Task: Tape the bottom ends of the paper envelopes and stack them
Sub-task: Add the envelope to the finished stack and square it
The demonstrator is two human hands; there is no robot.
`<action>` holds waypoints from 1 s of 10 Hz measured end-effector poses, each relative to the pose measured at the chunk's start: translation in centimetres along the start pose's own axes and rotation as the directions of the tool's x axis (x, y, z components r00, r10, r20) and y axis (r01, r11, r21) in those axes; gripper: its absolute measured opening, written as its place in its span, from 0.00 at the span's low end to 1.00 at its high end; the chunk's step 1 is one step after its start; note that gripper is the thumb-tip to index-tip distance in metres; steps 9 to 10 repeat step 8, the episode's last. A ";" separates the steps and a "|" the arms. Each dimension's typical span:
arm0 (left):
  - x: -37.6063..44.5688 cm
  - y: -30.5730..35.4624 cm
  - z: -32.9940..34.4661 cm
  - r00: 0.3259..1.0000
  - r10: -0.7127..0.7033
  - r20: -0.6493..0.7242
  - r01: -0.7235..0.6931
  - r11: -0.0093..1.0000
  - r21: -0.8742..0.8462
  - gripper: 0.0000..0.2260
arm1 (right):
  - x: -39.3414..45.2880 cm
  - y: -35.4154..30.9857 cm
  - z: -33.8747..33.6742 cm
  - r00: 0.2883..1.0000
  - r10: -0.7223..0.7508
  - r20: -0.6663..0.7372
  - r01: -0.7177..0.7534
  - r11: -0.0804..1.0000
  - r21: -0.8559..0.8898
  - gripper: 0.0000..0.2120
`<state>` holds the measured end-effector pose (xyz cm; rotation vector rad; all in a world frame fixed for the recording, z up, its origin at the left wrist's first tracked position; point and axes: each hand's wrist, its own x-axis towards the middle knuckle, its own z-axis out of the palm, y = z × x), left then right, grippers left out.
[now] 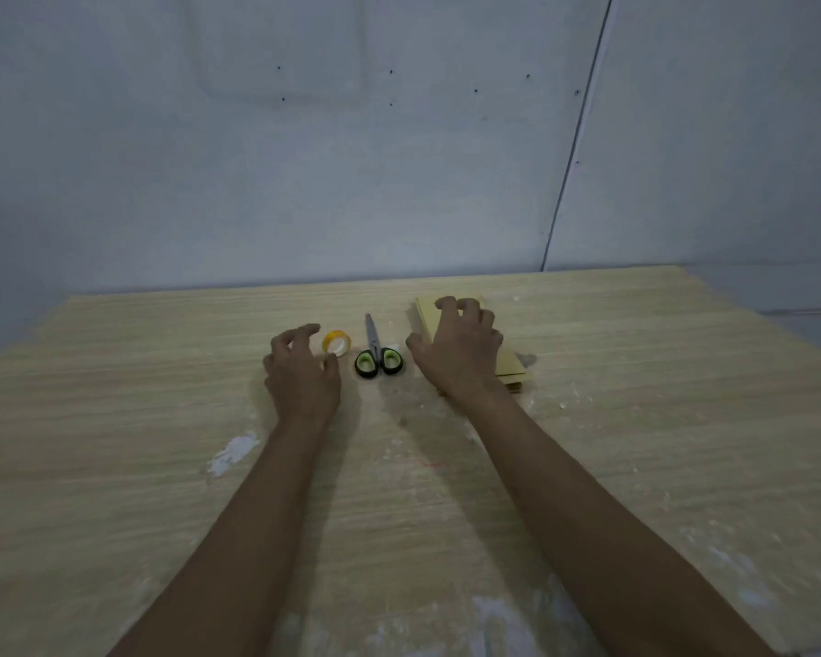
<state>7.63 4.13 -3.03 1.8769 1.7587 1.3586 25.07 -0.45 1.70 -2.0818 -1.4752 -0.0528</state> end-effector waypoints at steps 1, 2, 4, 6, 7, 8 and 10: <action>1.1 -0.6 0.1 0.997 -0.058 0.043 0.060 0.997 -0.042 0.14 | -1.0 -0.2 0.5 0.996 -0.059 -0.063 0.060 0.998 0.022 0.25; 1.6 -0.5 0.5 0.997 -0.069 0.039 0.072 0.994 -0.080 0.09 | -1.5 -0.5 1.4 0.992 -0.090 -0.088 0.094 0.995 0.042 0.21; 3.0 -0.9 1.0 0.990 -0.139 0.025 0.140 0.989 -0.043 0.08 | -1.5 -0.9 2.7 0.980 -0.143 -0.138 0.154 0.986 0.071 0.18; 3.5 -0.9 1.3 0.981 -0.191 0.048 0.187 0.979 0.078 0.10 | -1.2 -1.0 3.0 0.983 -0.152 -0.104 0.155 0.988 0.020 0.19; 3.6 -0.5 1.3 0.978 -0.200 0.059 0.194 0.976 0.104 0.10 | -1.1 -0.9 2.8 0.983 -0.138 -0.118 0.140 0.990 0.005 0.19; 3.4 -0.5 1.1 0.969 -0.228 0.096 0.220 0.971 0.089 0.12 | -1.3 -0.6 2.7 0.989 -0.108 -0.105 0.111 0.994 0.023 0.18; 3.4 -0.5 1.1 0.969 -0.228 0.096 0.220 0.971 0.089 0.12 | -1.3 -0.6 2.7 0.989 -0.108 -0.105 0.111 0.994 0.023 0.18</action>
